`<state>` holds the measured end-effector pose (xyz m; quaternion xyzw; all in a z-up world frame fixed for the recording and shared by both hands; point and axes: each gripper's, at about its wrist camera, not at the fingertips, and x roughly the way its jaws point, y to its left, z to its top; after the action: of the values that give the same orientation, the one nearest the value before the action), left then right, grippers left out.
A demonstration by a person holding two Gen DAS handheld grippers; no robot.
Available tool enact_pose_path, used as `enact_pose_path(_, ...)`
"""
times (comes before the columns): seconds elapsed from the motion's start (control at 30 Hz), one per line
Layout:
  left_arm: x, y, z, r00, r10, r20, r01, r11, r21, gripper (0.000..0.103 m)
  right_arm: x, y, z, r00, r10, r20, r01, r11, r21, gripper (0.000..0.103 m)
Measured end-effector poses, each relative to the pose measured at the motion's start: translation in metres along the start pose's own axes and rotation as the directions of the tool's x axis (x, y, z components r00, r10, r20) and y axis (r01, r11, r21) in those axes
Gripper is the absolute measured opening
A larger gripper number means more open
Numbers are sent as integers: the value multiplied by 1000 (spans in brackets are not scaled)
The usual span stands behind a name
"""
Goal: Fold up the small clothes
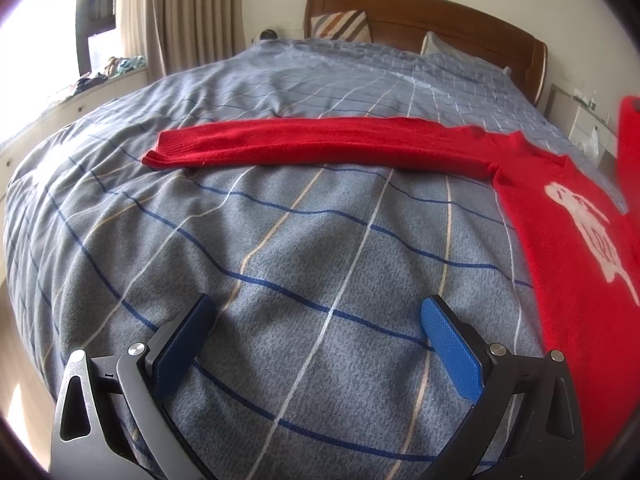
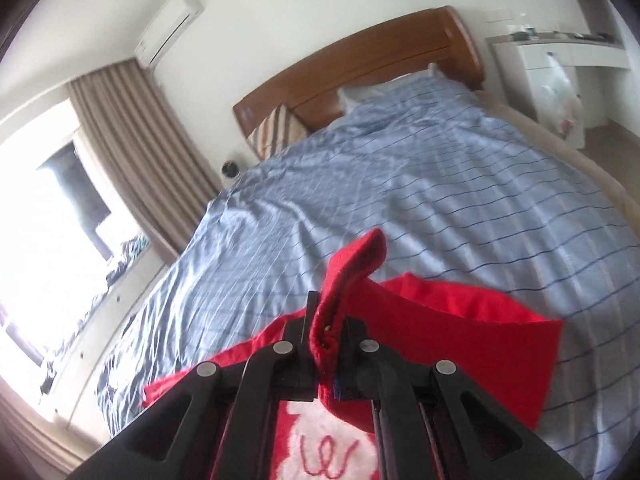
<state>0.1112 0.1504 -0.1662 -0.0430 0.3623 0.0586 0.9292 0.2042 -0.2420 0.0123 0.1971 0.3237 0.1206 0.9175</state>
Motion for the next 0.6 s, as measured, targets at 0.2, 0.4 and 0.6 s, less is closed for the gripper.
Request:
enact_pose_path(0.2, 1, -1, 0, 1000, 0, 0, 1, 1000, 2, 103, 62, 19, -90, 965, 143, -218, -140, 990, 31, 77)
enact_pose_path(0.4, 1, -2, 0, 1000, 6, -2, -6, 1000, 5, 103, -22, -45, -137, 987, 59, -147, -65, 997, -42, 77)
enact_pose_path(0.6, 3, -5, -2, 1000, 23, 7, -24, 1000, 17, 103, -125, -164, -151, 970, -242, -17, 242, 970, 2, 82)
